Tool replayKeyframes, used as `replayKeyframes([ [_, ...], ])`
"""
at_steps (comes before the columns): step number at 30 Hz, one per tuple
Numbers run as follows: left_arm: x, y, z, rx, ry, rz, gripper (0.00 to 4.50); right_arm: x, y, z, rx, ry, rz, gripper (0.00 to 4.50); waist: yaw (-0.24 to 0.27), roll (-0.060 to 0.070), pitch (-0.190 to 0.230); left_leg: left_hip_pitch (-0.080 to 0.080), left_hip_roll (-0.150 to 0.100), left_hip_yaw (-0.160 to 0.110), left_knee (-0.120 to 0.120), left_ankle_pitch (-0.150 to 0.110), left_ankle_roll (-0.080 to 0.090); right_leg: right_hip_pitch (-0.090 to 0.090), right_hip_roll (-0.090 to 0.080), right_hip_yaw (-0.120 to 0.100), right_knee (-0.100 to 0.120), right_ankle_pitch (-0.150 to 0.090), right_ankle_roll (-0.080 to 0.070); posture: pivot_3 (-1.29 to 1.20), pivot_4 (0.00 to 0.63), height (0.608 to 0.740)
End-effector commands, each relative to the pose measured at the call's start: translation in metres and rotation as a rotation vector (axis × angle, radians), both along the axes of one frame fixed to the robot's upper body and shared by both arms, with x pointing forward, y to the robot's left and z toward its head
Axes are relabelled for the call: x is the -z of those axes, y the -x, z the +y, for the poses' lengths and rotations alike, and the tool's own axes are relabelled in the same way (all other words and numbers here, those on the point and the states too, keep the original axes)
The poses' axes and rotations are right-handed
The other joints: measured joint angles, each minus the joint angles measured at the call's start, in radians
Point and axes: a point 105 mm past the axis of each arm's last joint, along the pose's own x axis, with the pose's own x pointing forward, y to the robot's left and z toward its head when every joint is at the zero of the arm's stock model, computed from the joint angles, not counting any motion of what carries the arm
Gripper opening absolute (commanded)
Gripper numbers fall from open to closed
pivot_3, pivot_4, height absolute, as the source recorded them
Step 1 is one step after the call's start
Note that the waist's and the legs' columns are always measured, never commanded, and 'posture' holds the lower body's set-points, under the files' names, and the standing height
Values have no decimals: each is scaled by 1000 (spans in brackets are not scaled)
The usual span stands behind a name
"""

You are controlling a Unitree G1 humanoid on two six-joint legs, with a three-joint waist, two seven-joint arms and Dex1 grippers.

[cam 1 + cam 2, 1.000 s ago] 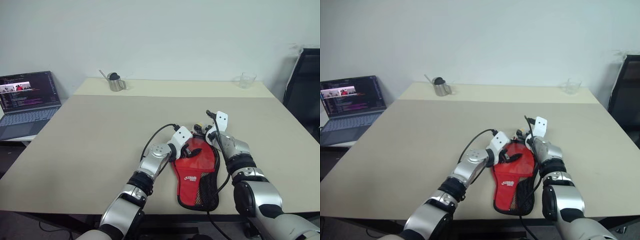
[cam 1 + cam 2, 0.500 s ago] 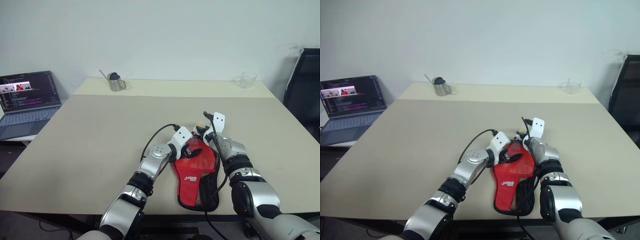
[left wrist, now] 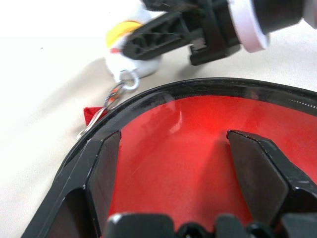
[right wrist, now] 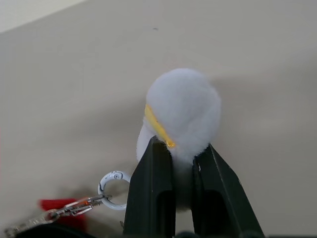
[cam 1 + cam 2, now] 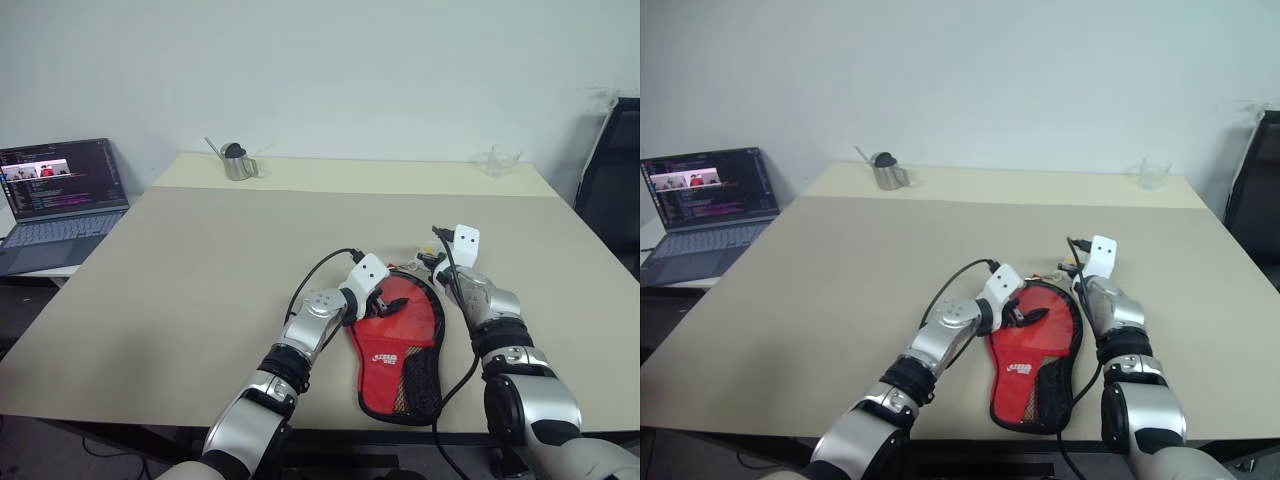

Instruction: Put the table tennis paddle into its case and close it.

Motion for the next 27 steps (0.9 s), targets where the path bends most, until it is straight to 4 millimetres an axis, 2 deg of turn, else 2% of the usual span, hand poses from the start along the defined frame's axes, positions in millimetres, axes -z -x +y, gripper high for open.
replayKeyframes([
  [1,26,10,-2,17,-51,78,3746,-11,4,-19,28,56,-38,22,4,0,0,0,0,0,0,0,0,0,0,0,0,0,0,0,150,740],
  [7,26,10,-3,20,-52,79,3746,-6,18,-40,51,84,-24,22,8,1,-1,-1,0,0,0,0,0,0,0,-1,-2,0,0,0,150,740],
  [15,26,11,-6,31,-52,82,3746,3,48,-74,90,122,7,21,16,6,-3,-5,-1,-1,0,-1,1,1,0,-3,-8,1,1,0,150,740],
  [27,26,10,-7,40,-54,84,3746,6,93,-76,-56,167,22,18,27,8,-5,-6,-1,-1,0,-2,2,1,0,-4,-9,0,2,0,150,740],
])
